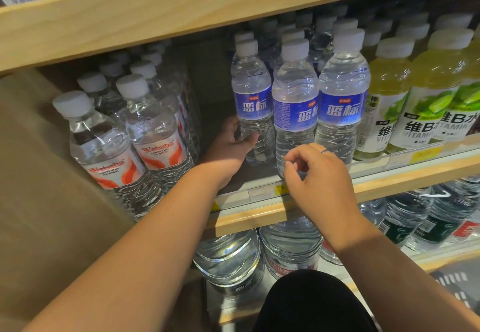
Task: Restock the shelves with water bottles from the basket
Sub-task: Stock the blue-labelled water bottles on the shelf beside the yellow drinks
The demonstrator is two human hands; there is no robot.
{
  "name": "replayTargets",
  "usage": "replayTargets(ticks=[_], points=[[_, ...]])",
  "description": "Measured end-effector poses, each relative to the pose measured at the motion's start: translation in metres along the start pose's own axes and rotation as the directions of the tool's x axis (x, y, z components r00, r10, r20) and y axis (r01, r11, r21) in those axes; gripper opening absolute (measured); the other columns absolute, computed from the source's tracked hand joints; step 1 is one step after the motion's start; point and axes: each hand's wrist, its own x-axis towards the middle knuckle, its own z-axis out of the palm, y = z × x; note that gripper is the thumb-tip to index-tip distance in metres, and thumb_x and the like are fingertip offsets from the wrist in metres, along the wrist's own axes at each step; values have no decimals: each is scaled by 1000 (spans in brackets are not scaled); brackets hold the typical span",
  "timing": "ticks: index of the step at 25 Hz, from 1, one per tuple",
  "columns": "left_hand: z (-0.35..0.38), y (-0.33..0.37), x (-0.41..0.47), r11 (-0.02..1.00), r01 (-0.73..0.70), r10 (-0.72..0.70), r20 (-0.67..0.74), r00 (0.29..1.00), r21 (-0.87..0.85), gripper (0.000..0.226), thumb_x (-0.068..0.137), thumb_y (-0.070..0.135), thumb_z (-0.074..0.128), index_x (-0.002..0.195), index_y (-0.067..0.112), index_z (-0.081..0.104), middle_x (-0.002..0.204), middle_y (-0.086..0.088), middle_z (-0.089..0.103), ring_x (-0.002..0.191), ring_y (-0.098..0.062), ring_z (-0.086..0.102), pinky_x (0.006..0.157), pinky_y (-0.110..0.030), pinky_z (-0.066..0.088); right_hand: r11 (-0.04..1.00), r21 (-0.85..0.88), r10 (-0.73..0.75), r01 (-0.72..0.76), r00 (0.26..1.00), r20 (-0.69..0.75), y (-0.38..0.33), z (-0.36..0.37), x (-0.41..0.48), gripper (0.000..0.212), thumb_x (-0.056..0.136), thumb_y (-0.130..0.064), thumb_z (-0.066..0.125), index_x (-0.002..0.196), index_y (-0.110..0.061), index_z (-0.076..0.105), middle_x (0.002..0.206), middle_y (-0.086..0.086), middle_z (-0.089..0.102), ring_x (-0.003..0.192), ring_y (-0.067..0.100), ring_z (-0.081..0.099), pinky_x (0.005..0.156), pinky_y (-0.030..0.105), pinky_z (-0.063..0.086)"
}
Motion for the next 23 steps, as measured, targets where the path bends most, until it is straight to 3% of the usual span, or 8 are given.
replayTargets(ticks=[3, 10, 14, 17, 19, 23], points=[[1, 0, 3, 1000, -8, 8, 0, 1000, 19, 58, 82, 37, 64, 134, 41, 40, 147, 13, 42, 132, -16, 44, 108, -48, 39, 1000, -8, -7, 7, 1000, -24, 1, 1, 0, 7, 84, -11, 61, 84, -17, 64, 74, -7, 51, 76, 17, 51, 64, 26, 34], [7, -3, 10, 999, -36, 37, 6, 999, -30, 50, 93, 20, 59, 137, 33, 39, 149, 10, 41, 135, -15, 40, 111, -48, 35, 999, -9, -47, 47, 999, -24, 4, 1, 0, 7, 83, -10, 62, 87, -16, 64, 75, -7, 50, 75, 17, 51, 63, 29, 41], [6, 0, 7, 999, -35, 36, 20, 999, -18, 52, 93, 24, 59, 139, 35, 37, 151, 11, 37, 137, -15, 38, 112, -47, 35, 998, -28, -53, 52, 998, -19, 4, 2, -1, 8, 83, -11, 61, 88, -16, 63, 76, -7, 50, 75, 18, 52, 63, 30, 42], [5, 2, 2, 997, -37, 37, 10, 999, 70, 55, 94, 29, 58, 143, 35, 33, 152, 11, 36, 136, -14, 38, 108, -35, 35, 998, -30, -52, 52, 999, -9, 4, 2, -1, 8, 83, -11, 61, 88, -17, 63, 76, -6, 50, 76, 18, 52, 64, 31, 42], [5, 3, -2, 991, -57, 55, 24, 998, 121, 55, 94, 24, 58, 144, 29, 34, 150, 8, 40, 135, -13, 41, 98, -26, 35, 999, -27, -43, 43, 999, 13, 3, 0, -2, 9, 84, -12, 60, 91, -17, 63, 77, -6, 51, 78, 18, 52, 65, 31, 42], [-2, 10, -15, 986, -54, 41, 85, 996, 159, 61, 91, 18, 64, 144, 25, 35, 145, 3, 49, 129, -16, 50, 107, -37, 40, 998, -59, -19, 23, 998, 55, 4, -6, -5, 14, 86, -15, 59, 99, -18, 64, 85, -4, 56, 87, 19, 53, 70, 30, 40]])
